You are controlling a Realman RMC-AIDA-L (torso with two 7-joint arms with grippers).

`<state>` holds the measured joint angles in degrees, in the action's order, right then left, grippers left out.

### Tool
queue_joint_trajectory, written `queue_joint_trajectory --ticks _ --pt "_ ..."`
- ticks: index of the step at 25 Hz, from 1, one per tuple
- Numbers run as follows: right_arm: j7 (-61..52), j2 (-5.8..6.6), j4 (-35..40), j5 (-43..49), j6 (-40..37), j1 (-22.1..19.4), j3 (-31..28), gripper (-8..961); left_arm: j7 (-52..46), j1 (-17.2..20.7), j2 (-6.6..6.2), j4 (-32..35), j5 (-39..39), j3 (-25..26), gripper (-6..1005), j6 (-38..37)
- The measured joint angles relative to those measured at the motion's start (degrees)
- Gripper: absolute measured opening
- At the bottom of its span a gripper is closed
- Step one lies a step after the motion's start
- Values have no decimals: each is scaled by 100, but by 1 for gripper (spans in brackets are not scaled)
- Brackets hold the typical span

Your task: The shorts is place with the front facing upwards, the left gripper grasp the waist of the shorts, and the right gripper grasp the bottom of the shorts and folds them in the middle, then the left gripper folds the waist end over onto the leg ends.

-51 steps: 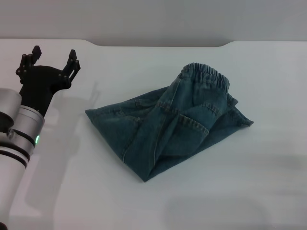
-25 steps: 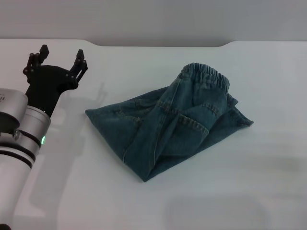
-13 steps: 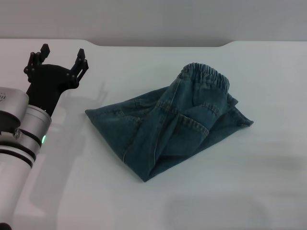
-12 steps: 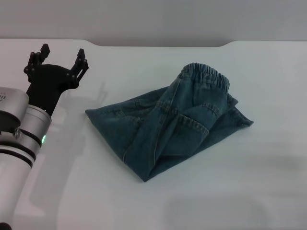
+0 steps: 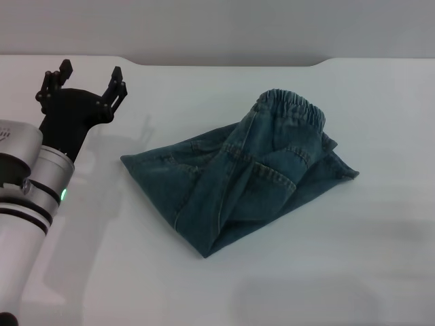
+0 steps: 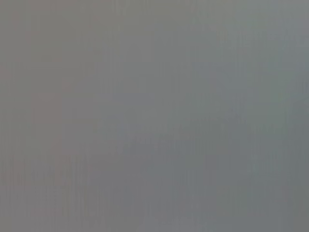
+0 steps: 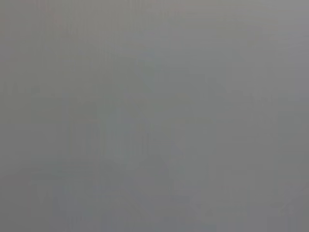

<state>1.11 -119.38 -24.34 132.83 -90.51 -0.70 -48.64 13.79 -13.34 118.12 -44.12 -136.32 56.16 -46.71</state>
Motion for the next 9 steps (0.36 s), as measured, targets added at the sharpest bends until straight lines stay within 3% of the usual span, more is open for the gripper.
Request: queue_joint_trajectory --ticks 9 --pt "3 -5 -16 12 -14 -5 39 623 6 -22 0 6 0 -5 847 -4"
